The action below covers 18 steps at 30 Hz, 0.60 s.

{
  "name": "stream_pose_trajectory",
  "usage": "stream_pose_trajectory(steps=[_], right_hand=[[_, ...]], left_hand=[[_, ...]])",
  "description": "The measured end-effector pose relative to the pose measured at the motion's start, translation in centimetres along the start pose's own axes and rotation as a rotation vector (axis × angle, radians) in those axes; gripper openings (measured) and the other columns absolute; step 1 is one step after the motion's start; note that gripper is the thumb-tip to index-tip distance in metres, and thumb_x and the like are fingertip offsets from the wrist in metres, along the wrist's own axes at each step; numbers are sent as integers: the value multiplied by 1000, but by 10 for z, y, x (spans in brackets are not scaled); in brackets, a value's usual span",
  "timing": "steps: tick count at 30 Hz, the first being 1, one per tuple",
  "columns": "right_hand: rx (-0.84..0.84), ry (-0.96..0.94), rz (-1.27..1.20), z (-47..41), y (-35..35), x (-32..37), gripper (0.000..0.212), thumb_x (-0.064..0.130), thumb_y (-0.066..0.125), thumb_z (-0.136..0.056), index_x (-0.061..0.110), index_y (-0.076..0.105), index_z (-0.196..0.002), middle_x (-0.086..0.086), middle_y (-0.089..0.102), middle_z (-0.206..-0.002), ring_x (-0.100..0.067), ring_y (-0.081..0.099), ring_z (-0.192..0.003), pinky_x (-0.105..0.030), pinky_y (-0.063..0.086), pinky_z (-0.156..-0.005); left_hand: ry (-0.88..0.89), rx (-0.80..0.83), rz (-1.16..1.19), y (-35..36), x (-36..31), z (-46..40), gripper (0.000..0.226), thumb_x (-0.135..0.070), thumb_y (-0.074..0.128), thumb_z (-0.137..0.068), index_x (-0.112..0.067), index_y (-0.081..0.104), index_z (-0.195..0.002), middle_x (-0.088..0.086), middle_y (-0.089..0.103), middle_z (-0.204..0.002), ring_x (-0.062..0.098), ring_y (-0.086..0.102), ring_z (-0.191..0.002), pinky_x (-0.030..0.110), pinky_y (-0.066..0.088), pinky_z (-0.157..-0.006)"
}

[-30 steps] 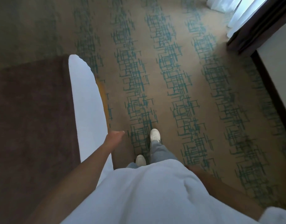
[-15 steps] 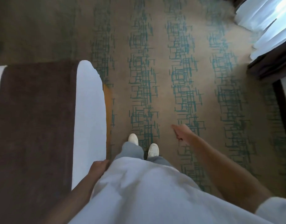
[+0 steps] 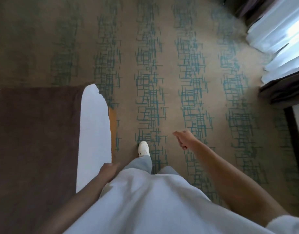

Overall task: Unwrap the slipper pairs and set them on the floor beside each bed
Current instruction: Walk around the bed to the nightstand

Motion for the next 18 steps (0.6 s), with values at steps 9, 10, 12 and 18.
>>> stream_pose_trajectory(steps=[9, 10, 12, 18], right_hand=[[-32, 120, 73, -21, -3, 22, 42, 22, 56, -99, 12, 42, -60, -10, 38, -54, -17, 35, -45, -24, 25, -48], [-28, 151, 108, -23, -4, 17, 42, 22, 55, -99, 11, 44, -59, -11, 40, -54, -19, 38, -45, -25, 27, -48], [-25, 213, 175, -29, -10, 8, 40, 20, 55, -98, 5, 50, -61, -14, 47, -58, -23, 44, -48, -27, 34, -49], [72, 263, 241, -62, -31, 53, 20, 21, 53, -101, 5, 64, -94, -11, 58, -89, -21, 53, -78, -26, 39, -67]], left_hand=[[237, -33, 70, -76, -182, -52, 39, -45, 51, -99, -10, 65, -90, 20, 61, -87, 34, 64, -85, 39, 52, -85], [263, -28, 65, -82, -198, -55, 36, -46, 51, -99, -15, 62, -85, 11, 61, -82, 28, 61, -81, 38, 51, -83], [279, -23, 71, -92, -223, -64, 33, -48, 50, -99, -19, 59, -85, 2, 57, -77, 19, 58, -75, 34, 50, -78], [227, -43, 82, -117, -261, -87, 45, -44, 50, -101, -14, 49, -68, 5, 43, -64, 15, 43, -56, 29, 36, -61]])
Point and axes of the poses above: each hand's wrist, its own z-axis away from the middle knuckle, its own y-axis out of the palm, x = y × z, the point moved 4 cm from there along -z, towards the middle knuckle
